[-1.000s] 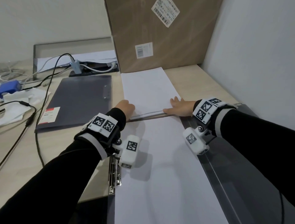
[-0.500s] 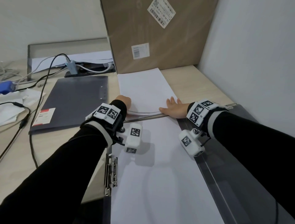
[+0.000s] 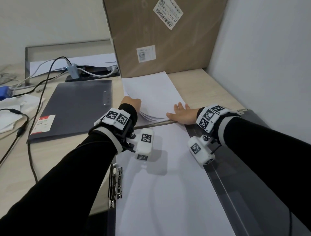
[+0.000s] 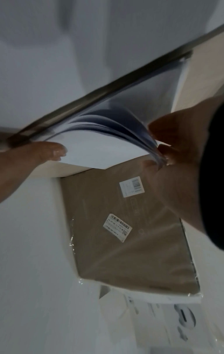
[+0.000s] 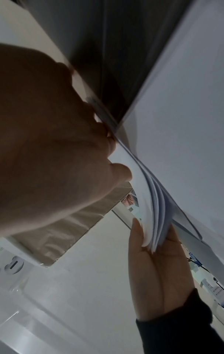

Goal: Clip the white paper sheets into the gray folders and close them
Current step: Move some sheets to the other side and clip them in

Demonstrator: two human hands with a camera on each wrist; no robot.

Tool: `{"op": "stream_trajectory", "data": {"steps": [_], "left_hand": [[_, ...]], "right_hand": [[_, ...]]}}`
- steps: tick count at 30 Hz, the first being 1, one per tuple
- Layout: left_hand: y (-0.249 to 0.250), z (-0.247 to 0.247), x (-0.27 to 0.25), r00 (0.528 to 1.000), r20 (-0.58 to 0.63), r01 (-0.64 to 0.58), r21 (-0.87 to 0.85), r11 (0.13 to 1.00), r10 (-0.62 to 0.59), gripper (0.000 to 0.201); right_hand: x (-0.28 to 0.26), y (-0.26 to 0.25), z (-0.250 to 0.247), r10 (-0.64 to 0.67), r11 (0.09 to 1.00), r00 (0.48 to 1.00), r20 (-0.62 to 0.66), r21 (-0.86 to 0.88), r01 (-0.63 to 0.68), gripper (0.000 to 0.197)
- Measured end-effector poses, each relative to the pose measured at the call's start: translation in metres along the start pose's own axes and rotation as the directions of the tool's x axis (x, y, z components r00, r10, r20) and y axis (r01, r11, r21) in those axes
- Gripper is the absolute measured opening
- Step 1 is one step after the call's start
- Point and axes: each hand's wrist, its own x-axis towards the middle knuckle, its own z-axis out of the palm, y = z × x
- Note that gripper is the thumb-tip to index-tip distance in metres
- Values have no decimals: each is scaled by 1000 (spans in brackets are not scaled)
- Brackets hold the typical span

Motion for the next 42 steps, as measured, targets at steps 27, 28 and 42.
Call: {"op": "stream_trajectory", "data": {"steps": [27,28,42], "left_hand": [[-42,-52,-122,848,208,-278,-610,742,488,48],[-48,-47,-123,867,223,-236,-604,762,445,45],[-40,-9,-167,894,276,-342,-86,936,352,51]], "right_hand": [[-135,22,-2,-150,192,943,-297,927,322,40],[-136,21,11,-131,200,950,-283,931,305,42],[-178,84,17,325,595,826,-460,779,199,37]]}}
